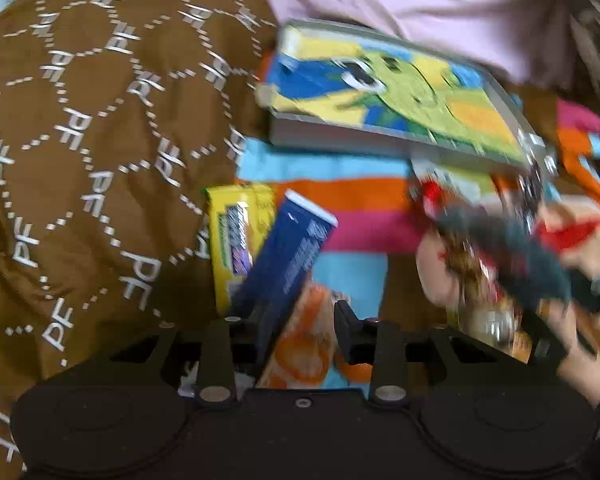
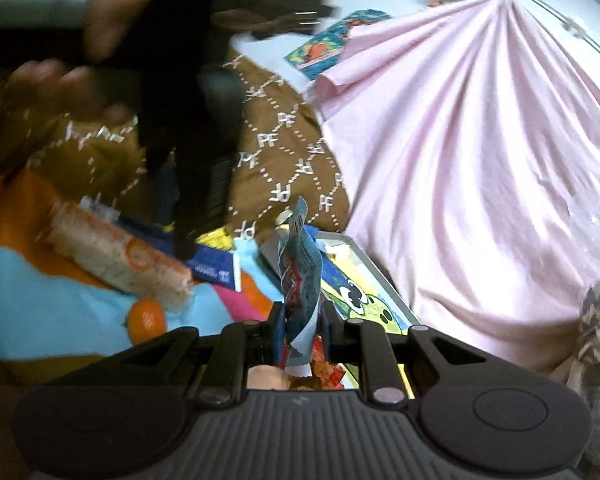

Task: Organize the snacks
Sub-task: 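Lift the cream bar with left tool while right tool lifts the packet toward the tray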

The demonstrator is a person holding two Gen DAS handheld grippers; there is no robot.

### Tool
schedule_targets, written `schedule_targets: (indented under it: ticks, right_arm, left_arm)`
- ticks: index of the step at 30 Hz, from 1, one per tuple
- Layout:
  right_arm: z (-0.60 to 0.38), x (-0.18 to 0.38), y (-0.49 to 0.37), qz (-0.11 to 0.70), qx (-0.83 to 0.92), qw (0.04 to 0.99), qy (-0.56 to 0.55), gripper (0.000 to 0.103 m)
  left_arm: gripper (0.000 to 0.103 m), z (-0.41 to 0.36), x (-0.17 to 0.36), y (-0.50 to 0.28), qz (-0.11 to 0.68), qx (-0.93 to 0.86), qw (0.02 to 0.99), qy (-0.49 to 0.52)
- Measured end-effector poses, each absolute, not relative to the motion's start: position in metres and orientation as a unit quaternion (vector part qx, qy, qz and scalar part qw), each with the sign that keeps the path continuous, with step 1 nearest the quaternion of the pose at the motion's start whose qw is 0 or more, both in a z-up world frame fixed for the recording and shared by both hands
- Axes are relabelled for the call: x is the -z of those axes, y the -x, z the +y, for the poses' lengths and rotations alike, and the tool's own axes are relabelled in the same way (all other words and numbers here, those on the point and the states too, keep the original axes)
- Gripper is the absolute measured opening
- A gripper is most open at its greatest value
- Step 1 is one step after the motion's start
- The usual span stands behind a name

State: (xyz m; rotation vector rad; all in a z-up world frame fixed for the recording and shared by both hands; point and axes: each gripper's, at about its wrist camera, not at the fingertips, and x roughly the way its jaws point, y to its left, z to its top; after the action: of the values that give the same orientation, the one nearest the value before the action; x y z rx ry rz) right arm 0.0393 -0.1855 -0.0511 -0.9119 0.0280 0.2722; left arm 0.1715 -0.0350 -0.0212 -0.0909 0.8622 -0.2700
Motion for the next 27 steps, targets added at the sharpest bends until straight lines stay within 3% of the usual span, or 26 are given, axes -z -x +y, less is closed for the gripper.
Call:
schedule_targets:
  ticks: [14,18,27]
  right_arm:
    - [-0.193,0.035,-0.052,0.004,-0.114,0.923,0.366,0.02]
    - [-0.194,0.035,-0.051,-0.007,-0.105,0.923,0.369,0.02]
    - [-0.205,0.022,-0.051,-0.04,-0.078,0.942,0.324,0.02]
  left_arm:
    - [0.037,-0.075,0.05,-0.164,0.423,0.158,0.88,-0.148]
    - [0.035,-0.075,0.049,-0.165,0.421,0.151,0.883,-0.143]
    - [0.034,-0.062,0.028,-0.167,0.402,0.141,0.904,-0.025]
